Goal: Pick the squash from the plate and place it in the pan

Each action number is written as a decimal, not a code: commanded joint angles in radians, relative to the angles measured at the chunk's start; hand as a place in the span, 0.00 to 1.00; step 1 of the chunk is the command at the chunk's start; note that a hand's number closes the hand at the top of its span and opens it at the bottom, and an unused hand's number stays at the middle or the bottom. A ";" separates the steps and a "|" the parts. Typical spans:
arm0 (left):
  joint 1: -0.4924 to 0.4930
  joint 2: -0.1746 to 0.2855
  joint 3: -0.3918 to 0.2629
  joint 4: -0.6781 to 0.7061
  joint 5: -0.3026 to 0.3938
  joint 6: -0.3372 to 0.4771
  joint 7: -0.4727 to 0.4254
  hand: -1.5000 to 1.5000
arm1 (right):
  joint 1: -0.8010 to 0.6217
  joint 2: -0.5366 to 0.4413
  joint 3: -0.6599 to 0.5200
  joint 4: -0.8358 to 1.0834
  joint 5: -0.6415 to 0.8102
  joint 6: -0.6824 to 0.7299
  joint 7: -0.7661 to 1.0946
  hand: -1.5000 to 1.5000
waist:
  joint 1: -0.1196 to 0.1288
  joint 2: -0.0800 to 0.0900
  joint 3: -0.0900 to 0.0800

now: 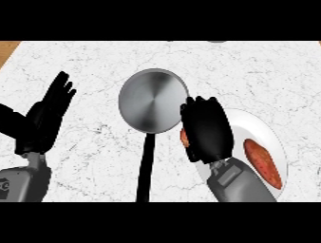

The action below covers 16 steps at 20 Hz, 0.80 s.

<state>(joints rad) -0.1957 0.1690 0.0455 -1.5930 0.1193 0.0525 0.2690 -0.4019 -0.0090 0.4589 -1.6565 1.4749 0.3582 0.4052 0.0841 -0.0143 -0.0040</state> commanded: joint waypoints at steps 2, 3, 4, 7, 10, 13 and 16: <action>-0.033 -0.009 -0.020 0.008 0.000 -0.010 0.005 0.50 | -0.149 0.009 0.086 -0.030 -0.021 -0.022 0.299 1.00 | 0.041 0.007 -0.001; -0.026 -0.019 -0.035 0.016 -0.010 -0.009 -0.004 0.50 | -0.186 0.009 0.093 -0.012 -0.023 -0.014 0.345 1.00 | 0.051 0.013 -0.002; -0.035 -0.007 -0.024 0.018 -0.003 -0.018 -0.004 0.50 | -0.206 0.009 0.111 -0.017 -0.046 -0.019 0.405 1.00 | 0.057 0.013 -0.002; -0.053 -0.018 -0.041 0.032 -0.015 -0.014 -0.006 0.50 | -0.299 0.009 0.126 0.021 -0.092 -0.028 0.561 1.00 | 0.067 0.021 -0.002; -0.060 -0.032 -0.049 0.039 -0.021 -0.006 -0.015 0.50 | -0.400 0.009 0.118 0.079 -0.131 -0.076 0.707 1.00 | 0.079 0.028 -0.002; -0.071 -0.027 -0.047 0.052 -0.020 -0.014 -0.014 0.50 | -0.485 0.009 0.124 0.141 -0.177 -0.110 0.815 1.00 | 0.078 0.029 -0.002; -0.074 -0.042 -0.047 0.037 -0.016 0.001 -0.003 0.50 | -0.559 0.009 0.110 0.231 -0.241 -0.172 0.871 1.00 | 0.065 0.028 0.000</action>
<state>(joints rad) -0.2673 0.1403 0.0023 -1.5498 0.1017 0.0454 0.2619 -0.8642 -0.0081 0.5673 -1.5165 1.2982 0.2435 1.0692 0.1514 0.0112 -0.0051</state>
